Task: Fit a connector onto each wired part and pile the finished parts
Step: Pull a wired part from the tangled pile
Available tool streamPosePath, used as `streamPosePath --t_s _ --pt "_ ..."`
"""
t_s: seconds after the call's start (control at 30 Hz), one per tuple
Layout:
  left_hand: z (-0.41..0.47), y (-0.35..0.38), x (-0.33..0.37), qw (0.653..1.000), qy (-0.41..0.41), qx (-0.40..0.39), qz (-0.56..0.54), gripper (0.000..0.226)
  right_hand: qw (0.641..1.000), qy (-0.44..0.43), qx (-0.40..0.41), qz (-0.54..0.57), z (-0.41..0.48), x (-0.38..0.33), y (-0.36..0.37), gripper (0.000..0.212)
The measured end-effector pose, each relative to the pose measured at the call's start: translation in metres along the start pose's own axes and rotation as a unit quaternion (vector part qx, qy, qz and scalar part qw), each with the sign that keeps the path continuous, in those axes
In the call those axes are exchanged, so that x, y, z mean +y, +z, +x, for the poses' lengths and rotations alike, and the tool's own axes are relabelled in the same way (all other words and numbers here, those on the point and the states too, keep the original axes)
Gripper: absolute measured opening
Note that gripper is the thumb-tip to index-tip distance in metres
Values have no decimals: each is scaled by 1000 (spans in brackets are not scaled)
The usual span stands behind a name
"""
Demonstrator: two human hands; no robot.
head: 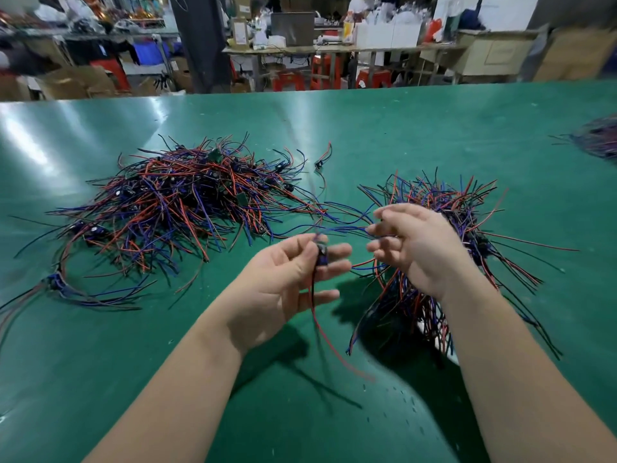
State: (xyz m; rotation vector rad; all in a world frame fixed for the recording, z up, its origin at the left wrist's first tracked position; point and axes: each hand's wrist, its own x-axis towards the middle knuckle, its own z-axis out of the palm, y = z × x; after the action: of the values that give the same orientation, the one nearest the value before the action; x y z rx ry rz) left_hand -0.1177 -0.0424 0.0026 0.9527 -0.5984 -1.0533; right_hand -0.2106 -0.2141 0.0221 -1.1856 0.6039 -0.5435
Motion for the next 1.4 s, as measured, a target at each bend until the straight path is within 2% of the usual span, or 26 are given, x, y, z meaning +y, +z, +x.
streamPosePath --t_s 0.07,0.13,0.23,0.3,0.33,0.4,0.47,0.57,0.63,0.7,0.73,0.8,0.87,0.97,1.07,1.17,1.23,1.27,1.33,1.4 --pt "0 1 3 997 27 -2 -77 19 996 8 -45 -77 -2 8 4 14" --pt "0 1 7 991 46 5 -122 17 987 -2 -51 -156 -3 17 8 25" --pt "-1 1 11 981 53 73 -171 20 967 -31 -41 -249 -1 24 8 38" --pt "0 0 13 972 58 118 -193 29 954 -40 -78 -285 0 27 6 37" --pt "1 1 13 969 60 126 -204 36 939 -48 -106 -325 0 28 6 34" --pt "1 2 14 960 64 125 -242 49 875 -88 -157 -449 0 31 7 31" --pt "1 2 15 949 78 105 -287 45 827 -126 -197 -510 -1 35 11 31" --pt "-1 1 16 950 87 59 -294 23 797 -194 -193 -538 -1 40 13 27" --pt "-2 0 15 951 91 42 -292 29 787 -221 -167 -551 -1 38 13 31" --pt "-1 0 13 955 101 60 -274 35 803 -232 -155 -527 -2 35 15 39" --pt "0 2 13 957 104 78 -258 35 828 -231 -160 -484 -4 33 17 44" --pt "2 7 12 963 102 119 -219 35 905 -208 -207 -309 -11 28 24 46" --pt "3 11 7 968 114 152 -166 33 949 -190 -233 -99 -15 29 31 35" --pt "5 16 -3 965 168 189 -65 30 971 -139 -190 42 -21 28 39 11" --pt "5 15 -8 952 244 161 94 30 976 -47 -164 134 -18 23 38 10" --pt "4 9 -11 903 272 129 308 20 977 -18 -155 145 -14 16 30 13" --pt "4 7 -12 879 270 120 375 22 978 -27 -161 127 -12 14 24 14" --pt "5 6 -12 883 256 125 374 22 980 -35 -163 111 -11 14 21 16" --pt "5 6 -10 918 194 136 317 10 986 -74 -142 34 -9 16 18 17" --pt "5 7 -9 941 129 145 279 20 983 -127 -104 -85 -8 20 18 17"
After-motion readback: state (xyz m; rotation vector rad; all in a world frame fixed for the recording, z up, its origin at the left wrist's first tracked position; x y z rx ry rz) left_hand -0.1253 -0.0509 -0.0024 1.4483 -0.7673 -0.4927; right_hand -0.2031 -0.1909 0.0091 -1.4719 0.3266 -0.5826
